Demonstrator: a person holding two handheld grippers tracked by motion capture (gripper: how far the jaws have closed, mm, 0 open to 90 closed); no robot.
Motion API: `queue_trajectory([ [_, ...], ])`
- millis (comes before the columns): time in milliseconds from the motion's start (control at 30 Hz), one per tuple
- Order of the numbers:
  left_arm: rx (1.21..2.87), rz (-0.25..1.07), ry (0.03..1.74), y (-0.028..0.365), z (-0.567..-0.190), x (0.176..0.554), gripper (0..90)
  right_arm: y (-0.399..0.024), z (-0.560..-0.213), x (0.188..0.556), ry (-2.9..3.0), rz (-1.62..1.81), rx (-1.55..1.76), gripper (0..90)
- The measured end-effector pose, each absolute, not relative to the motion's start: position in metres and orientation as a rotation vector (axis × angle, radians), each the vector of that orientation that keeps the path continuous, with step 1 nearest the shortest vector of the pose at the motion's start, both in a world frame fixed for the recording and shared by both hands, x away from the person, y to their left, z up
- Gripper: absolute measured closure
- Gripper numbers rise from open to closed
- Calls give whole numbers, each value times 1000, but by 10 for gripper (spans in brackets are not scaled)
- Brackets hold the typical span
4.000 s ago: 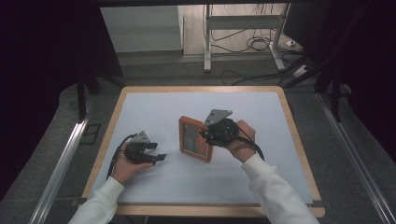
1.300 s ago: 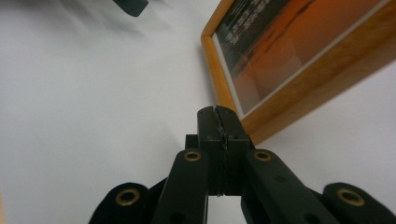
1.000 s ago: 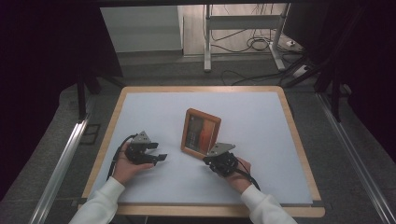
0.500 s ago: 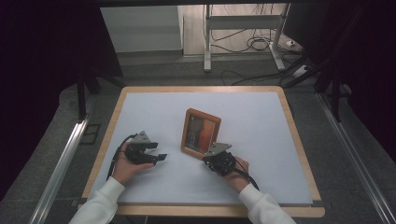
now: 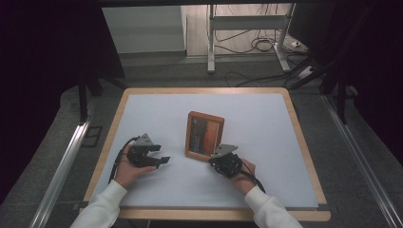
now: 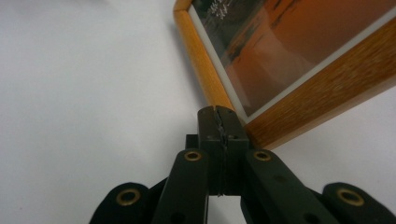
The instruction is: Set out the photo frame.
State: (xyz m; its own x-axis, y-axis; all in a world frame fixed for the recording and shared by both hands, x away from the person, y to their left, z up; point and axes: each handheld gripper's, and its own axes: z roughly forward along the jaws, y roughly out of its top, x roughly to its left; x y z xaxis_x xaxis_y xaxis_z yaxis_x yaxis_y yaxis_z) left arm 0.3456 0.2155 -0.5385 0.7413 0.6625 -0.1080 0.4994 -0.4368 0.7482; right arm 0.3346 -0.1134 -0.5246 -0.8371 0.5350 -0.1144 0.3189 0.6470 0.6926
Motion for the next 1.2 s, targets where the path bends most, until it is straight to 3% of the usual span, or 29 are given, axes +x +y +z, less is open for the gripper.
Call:
queue_trajectory([
  [1200,2124,252,868,213,-538,344,314,-130,-517,339,2518,1050,710,900],
])
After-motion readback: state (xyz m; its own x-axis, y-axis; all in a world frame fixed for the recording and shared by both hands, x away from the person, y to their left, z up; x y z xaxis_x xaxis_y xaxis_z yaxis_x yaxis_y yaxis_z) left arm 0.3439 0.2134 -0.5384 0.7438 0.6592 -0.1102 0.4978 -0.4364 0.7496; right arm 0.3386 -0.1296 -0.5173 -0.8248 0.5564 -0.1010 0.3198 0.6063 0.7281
